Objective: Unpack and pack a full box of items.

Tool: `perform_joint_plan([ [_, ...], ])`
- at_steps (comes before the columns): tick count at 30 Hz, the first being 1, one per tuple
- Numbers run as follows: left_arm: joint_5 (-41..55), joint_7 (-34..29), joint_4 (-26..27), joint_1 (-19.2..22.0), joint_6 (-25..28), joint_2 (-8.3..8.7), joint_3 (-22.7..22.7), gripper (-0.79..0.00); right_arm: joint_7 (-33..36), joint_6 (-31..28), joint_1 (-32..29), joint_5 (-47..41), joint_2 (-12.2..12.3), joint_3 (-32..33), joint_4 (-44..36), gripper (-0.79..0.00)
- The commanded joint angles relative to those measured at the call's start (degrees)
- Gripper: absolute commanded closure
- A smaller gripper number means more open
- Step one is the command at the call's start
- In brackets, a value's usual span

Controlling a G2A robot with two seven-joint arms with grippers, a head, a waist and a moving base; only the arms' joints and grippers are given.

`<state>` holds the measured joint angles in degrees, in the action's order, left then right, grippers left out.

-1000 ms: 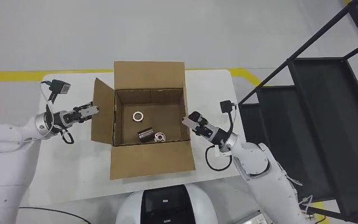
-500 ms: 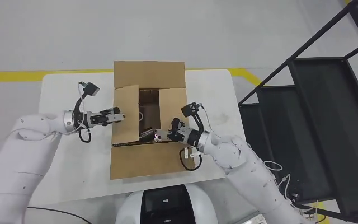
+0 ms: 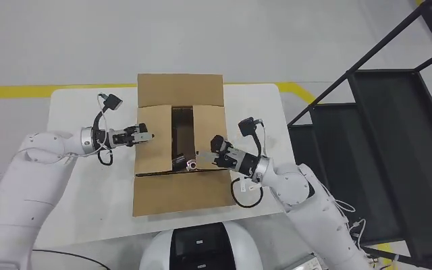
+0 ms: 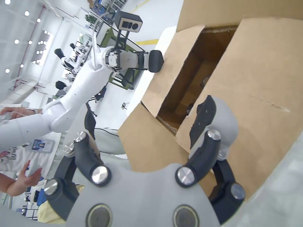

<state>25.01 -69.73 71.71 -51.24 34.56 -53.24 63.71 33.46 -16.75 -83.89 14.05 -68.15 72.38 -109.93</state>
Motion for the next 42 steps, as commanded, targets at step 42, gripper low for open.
perform_joint_plan([
  [42,8.06,0.68,5.67,-5.53,0.68,1.77,5.46,-0.785,1.84,-5.88,-4.98,-9.59,1.39,10.27,-0.65,-0.785],
])
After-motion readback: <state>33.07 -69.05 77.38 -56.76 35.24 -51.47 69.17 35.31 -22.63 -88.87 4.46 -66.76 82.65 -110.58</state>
